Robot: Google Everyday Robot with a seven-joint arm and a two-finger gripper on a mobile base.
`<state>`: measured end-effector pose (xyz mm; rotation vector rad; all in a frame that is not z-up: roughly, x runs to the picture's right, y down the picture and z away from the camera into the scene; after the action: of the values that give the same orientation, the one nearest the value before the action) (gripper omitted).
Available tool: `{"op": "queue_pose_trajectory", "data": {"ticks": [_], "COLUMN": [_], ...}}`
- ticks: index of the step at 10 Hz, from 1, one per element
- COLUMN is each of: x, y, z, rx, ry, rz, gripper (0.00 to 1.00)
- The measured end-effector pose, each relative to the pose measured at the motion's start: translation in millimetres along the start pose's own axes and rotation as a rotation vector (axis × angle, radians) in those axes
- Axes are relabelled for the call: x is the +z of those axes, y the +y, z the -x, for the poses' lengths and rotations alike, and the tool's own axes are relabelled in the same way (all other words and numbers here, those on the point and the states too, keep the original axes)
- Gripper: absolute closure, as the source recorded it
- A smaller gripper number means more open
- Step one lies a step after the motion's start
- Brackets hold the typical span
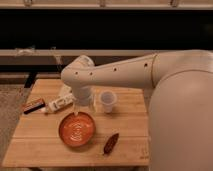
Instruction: Place the pepper in the ceramic bowl
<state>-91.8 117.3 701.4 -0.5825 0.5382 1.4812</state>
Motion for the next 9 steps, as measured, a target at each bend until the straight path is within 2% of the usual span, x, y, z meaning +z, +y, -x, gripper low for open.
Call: {"op": "queue_pose_trajectory", "data": {"ticks": [4,5,6,9], "x": [25.0,43.4,54.0,112.1], "y": [-54.0,-70.5,-74.5,-87.8], "z": [-37.9,-49.8,-54.2,-71.3], "rx": [0.144,0.198,0.215,0.267], "ry": [0.026,0.047,0.058,0.112], "rz": [0.041,0.057,0.062,0.065], "gripper": [0.35,0.35,0.35,0.35]}}
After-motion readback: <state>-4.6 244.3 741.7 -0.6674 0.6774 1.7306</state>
